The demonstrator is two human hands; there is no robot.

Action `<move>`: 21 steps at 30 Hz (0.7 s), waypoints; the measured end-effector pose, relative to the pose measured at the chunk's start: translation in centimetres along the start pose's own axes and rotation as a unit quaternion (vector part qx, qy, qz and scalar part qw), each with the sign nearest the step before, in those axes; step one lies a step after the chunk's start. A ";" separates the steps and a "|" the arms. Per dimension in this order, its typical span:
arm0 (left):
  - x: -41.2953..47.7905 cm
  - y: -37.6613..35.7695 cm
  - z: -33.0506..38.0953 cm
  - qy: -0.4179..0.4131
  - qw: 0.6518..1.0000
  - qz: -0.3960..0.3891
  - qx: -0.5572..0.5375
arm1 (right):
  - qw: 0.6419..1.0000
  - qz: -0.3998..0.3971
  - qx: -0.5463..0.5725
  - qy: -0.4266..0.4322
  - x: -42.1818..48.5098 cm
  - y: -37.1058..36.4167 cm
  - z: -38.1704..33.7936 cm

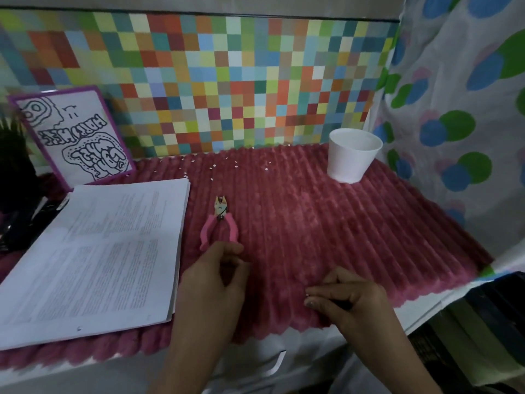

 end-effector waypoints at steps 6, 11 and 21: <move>1.0 2.6 -1.3 -0.013 0.982 -0.004 0.188 | 0.995 0.028 -0.081 0.041 -0.1 -0.2 -0.4; 1.1 1.2 -2.0 -0.005 0.971 -0.059 0.232 | 0.984 0.047 -0.165 0.042 -0.2 -0.1 -0.7; 1.9 0.4 -2.7 -0.068 0.964 -0.119 0.228 | 0.985 0.064 -0.157 -0.044 1.0 3.6 1.6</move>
Point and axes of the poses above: each hand's wrist, its own x-axis towards the middle knuckle, its own y-axis out of the back of the hand, z = x × y, the point moved 10 cm from there along x, towards the middle knuckle, and after that the axes turned 9 degrees about -y, right-handed, at the moved point
